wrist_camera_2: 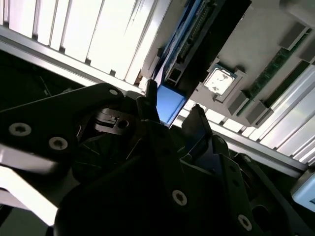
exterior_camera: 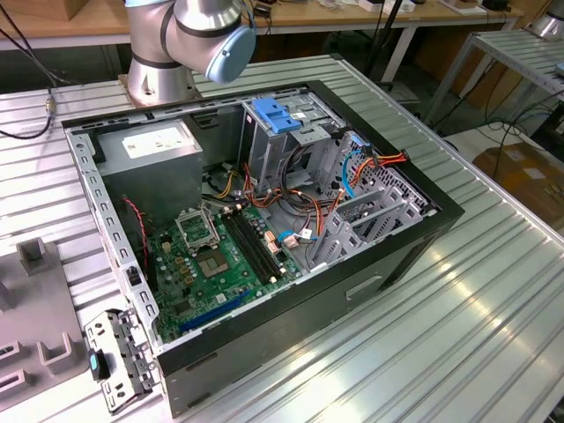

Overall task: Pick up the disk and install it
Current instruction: 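Pick up the disk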

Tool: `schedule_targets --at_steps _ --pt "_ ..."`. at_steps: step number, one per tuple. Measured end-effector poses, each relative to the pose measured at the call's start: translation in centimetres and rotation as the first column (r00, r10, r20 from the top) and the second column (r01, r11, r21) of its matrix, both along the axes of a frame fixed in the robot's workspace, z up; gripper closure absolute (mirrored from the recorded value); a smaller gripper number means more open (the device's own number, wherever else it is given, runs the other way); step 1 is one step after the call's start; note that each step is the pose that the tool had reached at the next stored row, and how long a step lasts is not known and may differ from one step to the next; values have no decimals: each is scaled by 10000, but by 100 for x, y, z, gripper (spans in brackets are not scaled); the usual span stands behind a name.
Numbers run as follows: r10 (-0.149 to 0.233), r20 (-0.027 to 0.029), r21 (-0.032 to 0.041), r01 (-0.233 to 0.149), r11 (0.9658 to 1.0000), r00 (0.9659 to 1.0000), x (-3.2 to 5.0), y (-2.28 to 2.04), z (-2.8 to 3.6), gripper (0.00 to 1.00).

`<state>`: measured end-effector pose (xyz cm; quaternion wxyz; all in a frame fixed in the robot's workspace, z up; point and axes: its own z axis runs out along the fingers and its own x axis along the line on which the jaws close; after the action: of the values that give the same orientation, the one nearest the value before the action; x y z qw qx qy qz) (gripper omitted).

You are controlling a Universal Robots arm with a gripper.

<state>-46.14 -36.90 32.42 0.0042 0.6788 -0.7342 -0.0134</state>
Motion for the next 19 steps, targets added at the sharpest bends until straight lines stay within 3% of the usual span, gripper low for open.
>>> schedule_targets --at_steps 2,6,8,11,19 --pt "173 0 -1 -173 9999 9999 0 -1 -97 52" --pt "262 14 -1 -262 9997 9997 -1 2 -187 52" --pt "285 39 -3 -285 9996 9996 0 3 -194 52" --pt "332 195 -19 -331 9994 9993 0 4 -210 52" --pt "333 211 -20 -332 9994 9992 -9 13 -225 52"
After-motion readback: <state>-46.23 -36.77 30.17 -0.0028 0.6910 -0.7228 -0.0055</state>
